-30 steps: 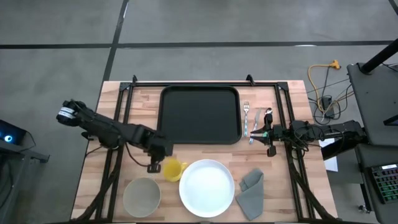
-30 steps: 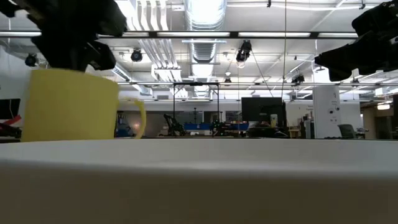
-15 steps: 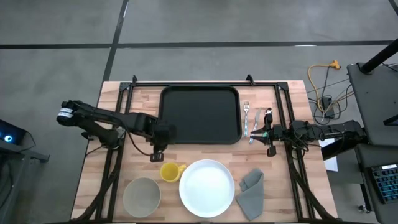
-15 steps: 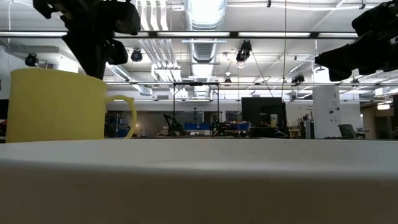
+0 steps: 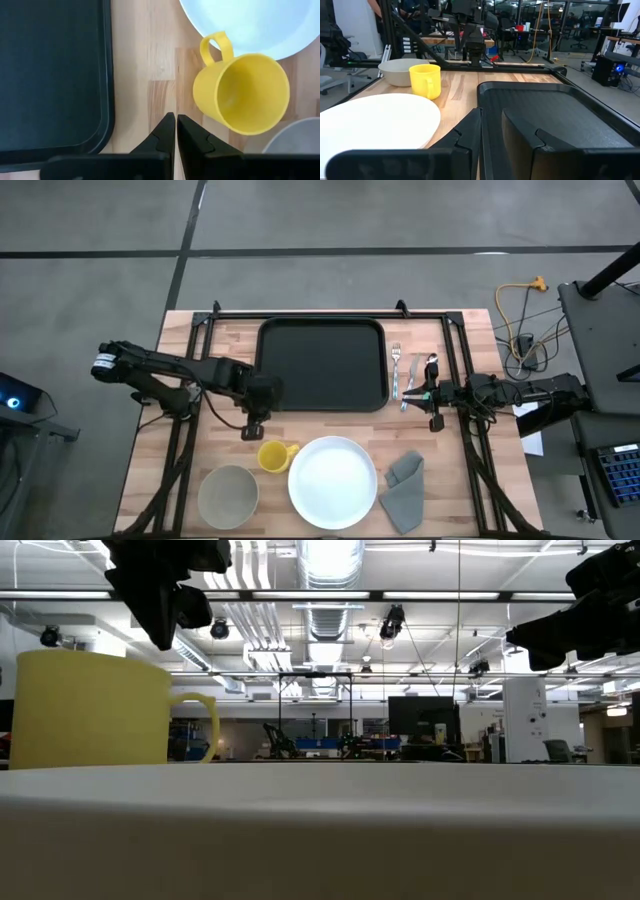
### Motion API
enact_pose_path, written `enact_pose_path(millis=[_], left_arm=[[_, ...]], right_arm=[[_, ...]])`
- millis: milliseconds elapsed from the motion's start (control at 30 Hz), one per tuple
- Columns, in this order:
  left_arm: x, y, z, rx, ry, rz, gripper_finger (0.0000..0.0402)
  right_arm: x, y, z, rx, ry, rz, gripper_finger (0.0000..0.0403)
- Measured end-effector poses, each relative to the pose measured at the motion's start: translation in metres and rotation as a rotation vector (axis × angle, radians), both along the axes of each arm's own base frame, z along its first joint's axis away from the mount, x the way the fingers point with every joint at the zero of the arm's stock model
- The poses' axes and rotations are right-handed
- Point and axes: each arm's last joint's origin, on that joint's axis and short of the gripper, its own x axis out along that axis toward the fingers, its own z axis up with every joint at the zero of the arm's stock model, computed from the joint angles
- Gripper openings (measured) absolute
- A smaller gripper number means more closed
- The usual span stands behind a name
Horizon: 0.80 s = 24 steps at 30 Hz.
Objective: Set up tray
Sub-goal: Put the yellow cup on the black tray
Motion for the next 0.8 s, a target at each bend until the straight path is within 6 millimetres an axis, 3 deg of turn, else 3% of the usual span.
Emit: enact_pose_path(millis=[467, 800], left_arm=[[-0.004, -0.024, -0.001, -0.090, 0.021, -0.096, 0.0009], [-0.006, -0.024, -0.001, -0.130, 0.048, -0.083, 0.0122]], right_arm=[[0.000, 0.000, 0.000, 0.000, 0.000, 0.000, 0.0075], [0.000, 0.000, 0.000, 0.000, 0.000, 0.000, 0.0070]])
